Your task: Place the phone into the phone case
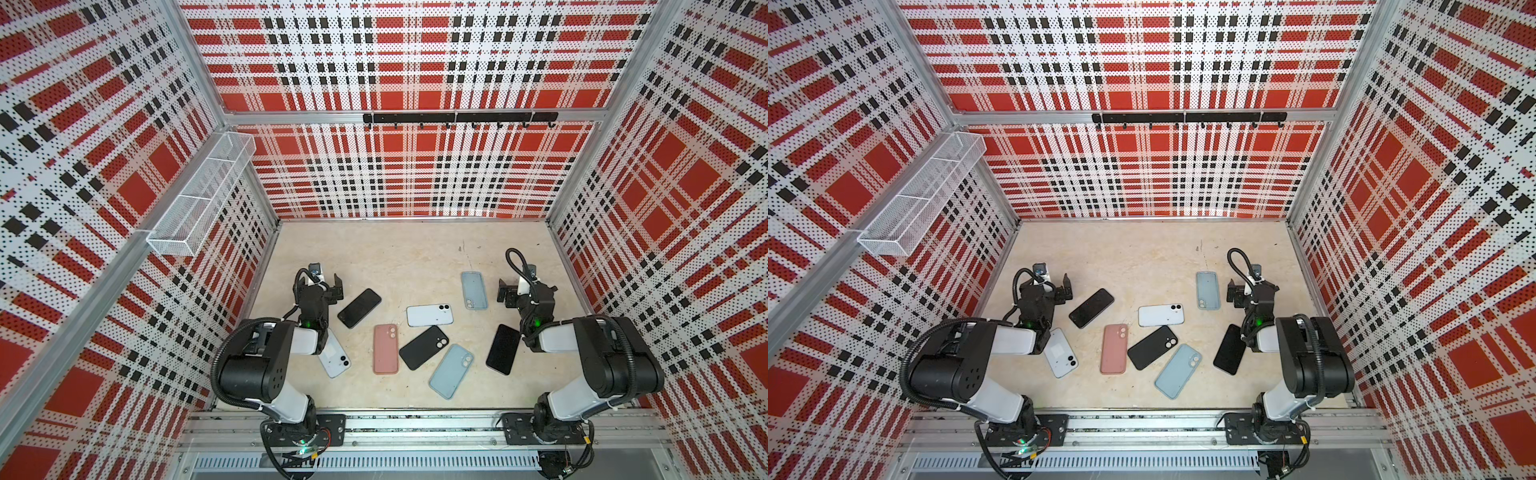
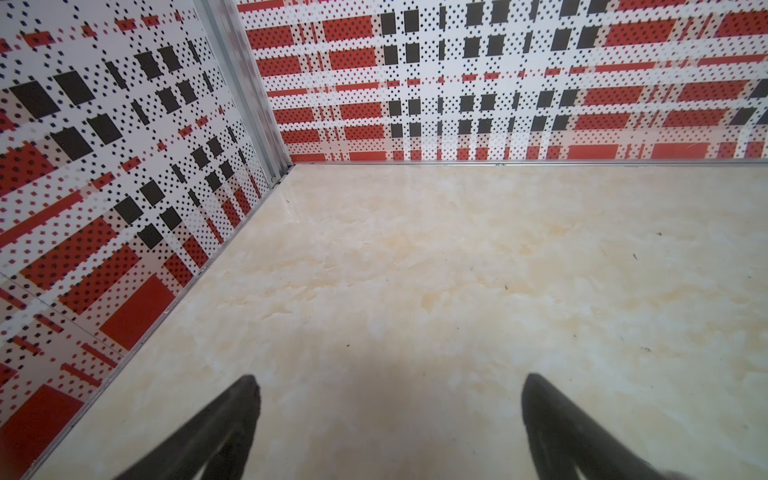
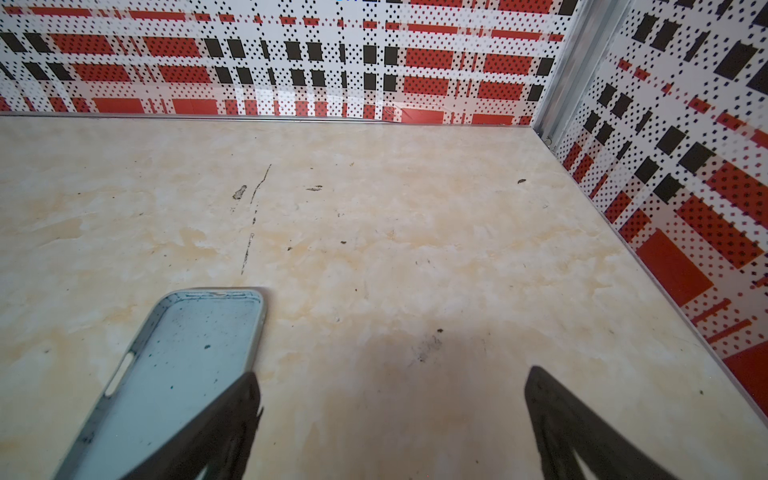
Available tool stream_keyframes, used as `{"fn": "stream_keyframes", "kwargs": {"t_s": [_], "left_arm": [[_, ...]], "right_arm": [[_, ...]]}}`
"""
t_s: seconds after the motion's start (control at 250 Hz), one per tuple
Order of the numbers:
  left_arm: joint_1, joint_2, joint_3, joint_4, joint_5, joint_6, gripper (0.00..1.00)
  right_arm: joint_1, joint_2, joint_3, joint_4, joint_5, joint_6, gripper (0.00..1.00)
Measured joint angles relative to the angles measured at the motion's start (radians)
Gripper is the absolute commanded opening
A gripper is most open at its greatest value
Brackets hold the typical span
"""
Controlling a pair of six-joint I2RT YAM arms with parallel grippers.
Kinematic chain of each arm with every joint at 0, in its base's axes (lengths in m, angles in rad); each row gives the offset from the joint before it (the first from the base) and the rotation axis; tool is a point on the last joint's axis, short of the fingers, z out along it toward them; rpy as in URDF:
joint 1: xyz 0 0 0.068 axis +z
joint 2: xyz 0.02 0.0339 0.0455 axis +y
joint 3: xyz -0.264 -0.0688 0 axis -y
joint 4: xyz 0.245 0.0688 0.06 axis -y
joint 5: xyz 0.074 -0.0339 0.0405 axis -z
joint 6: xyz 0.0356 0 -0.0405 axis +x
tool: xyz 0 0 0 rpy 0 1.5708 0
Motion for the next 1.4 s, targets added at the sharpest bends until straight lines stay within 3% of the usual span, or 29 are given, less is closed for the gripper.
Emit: {"fn": "stream_keyframes", "kwargs": {"t_s": [0.26,0.36,0.496,0.6,0.672,0.78,0.912,0.992,1.137,1.297,1.401], "left_arm": [[-0.002,-0.004,0.0,-0.008,-0.005,0.0,0.99],[-0.024,-0.071,0.003,-0.092,-0.063,0.004,0.99],[-0.076,-0.282,0.051,-0.254,-0.135,0.014,0.99],[-0.074,-0.456,0.179,-0.425,-0.114,-0.057,0.99],[-0.019,-0.55,0.318,-0.559,-0.028,-0.172,0.99],[0.132,-0.62,0.47,-0.66,0.149,-0.373,0.99],[0.309,-0.638,0.472,-0.679,0.355,-0.614,0.99],[0.329,-0.61,0.453,-0.704,0.441,-0.661,0.99],[0.169,-0.545,0.481,-0.881,0.488,-0.543,0.99],[-0.176,-0.444,0.671,-1.107,0.438,-0.182,0.99],[-0.349,-0.375,0.74,-1.217,0.41,0.014,0.99]], "right_arm": [[0.0,0.0,0.0,0.0,0.003,0.0,1.0],[0.0,-0.039,-0.003,-0.029,0.018,0.004,1.0],[0.0,-0.284,0.007,-0.197,0.064,0.057,1.0],[-0.003,-0.498,0.108,-0.419,0.144,0.257,1.0],[-0.011,-0.608,0.161,-0.478,0.142,0.37,1.0],[-0.021,-0.722,0.152,-0.455,0.077,0.475,1.0],[-0.021,-0.743,0.145,-0.446,-0.055,0.527,1.0],[-0.021,-0.703,0.179,-0.523,-0.127,0.528,1.0],[-0.021,-0.646,0.272,-0.677,-0.26,0.519,1.0],[-0.019,-0.565,0.384,-0.832,-0.38,0.517,1.0],[-0.015,-0.475,0.462,-0.96,-0.449,0.516,1.0]]}}
